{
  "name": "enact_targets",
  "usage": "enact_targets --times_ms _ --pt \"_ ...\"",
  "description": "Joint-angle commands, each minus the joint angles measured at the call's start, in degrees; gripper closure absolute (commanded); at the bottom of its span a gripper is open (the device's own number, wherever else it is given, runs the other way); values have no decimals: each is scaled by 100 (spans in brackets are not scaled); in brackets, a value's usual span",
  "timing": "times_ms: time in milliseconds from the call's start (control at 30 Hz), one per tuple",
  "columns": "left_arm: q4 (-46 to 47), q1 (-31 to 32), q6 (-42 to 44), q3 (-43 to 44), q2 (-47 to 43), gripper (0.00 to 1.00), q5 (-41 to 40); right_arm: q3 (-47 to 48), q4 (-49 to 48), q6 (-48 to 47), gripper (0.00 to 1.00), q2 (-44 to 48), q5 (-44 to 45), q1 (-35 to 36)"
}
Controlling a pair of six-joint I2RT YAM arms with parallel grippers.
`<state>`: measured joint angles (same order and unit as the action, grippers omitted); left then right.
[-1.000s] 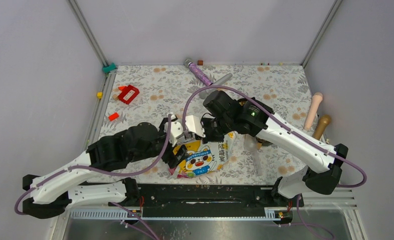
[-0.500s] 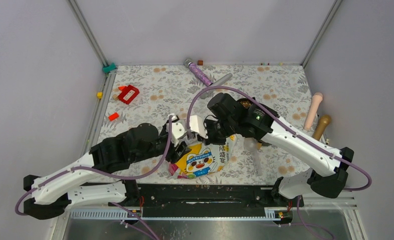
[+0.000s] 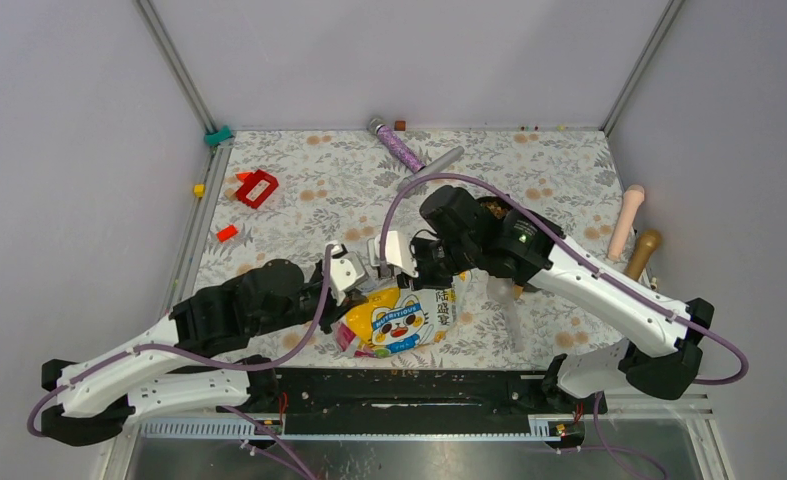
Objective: Serve the pet food
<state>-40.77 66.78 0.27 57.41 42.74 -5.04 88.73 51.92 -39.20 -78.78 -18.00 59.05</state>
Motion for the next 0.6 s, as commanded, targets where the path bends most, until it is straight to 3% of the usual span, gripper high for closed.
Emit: enact_targets --times_ms 0,133,333,433,467,567 --pt "6 20 42 -157 -285 100 279 336 318 -706 61 185 38 32" --pt "10 27 79 -160 -418 100 299 367 513 -959 51 40 395 28" --pt "7 19 56 -204 -468 100 239 563 1024 -1245 51 -220 581 28" --pt "16 20 56 -204 -509 100 200 563 1041 -1237 57 -234 714 28" --pt "17 19 55 -206 -526 100 170 540 1032 -1253 60 -203 764 28" --pt "25 23 52 -208 -599 100 153 510 1080 -1335 100 -108 774 28"
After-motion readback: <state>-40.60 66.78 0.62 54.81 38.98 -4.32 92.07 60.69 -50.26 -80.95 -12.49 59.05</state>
